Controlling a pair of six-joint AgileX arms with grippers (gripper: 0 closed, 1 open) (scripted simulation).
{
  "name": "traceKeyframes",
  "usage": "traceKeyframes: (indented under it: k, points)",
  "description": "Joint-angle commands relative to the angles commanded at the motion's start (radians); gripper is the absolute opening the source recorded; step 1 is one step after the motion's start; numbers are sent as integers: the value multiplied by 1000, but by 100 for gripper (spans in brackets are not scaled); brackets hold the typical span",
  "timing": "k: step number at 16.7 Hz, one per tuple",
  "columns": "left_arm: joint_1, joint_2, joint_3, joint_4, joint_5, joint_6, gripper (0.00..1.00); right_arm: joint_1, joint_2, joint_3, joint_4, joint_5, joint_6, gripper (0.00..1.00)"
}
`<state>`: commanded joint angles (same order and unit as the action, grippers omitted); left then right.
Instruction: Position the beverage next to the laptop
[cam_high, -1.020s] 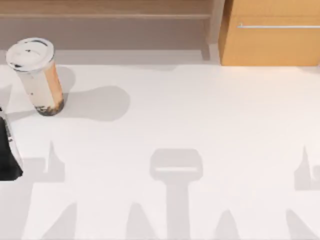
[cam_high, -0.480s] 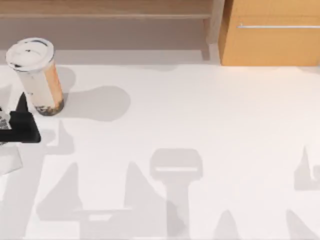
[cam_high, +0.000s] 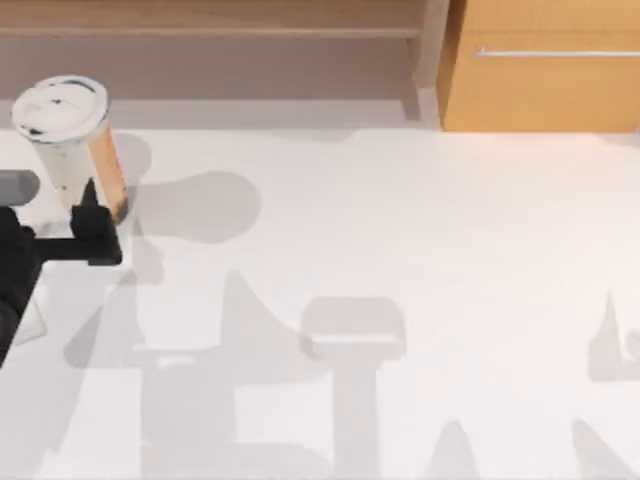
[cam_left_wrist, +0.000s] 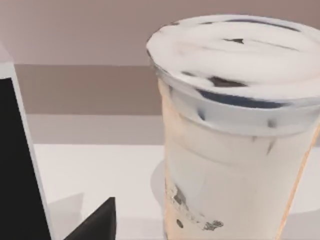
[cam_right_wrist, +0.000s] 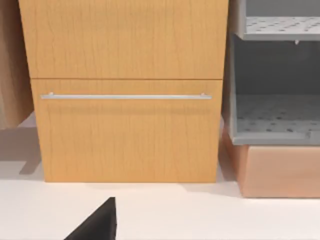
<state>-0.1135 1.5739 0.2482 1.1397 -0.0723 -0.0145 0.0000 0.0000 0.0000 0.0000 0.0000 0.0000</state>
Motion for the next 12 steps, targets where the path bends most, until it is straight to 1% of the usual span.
traceKeyframes:
  k: [3,5,12]
  points:
    - [-9,120,20,88,-5,-1,100,0,0,0,0,0,0,100]
    - [-12,155,26,117,-7,-2,100,0,0,0,0,0,0,100]
    - [-8,173,39,118,-4,-1,100,0,0,0,0,0,0,100]
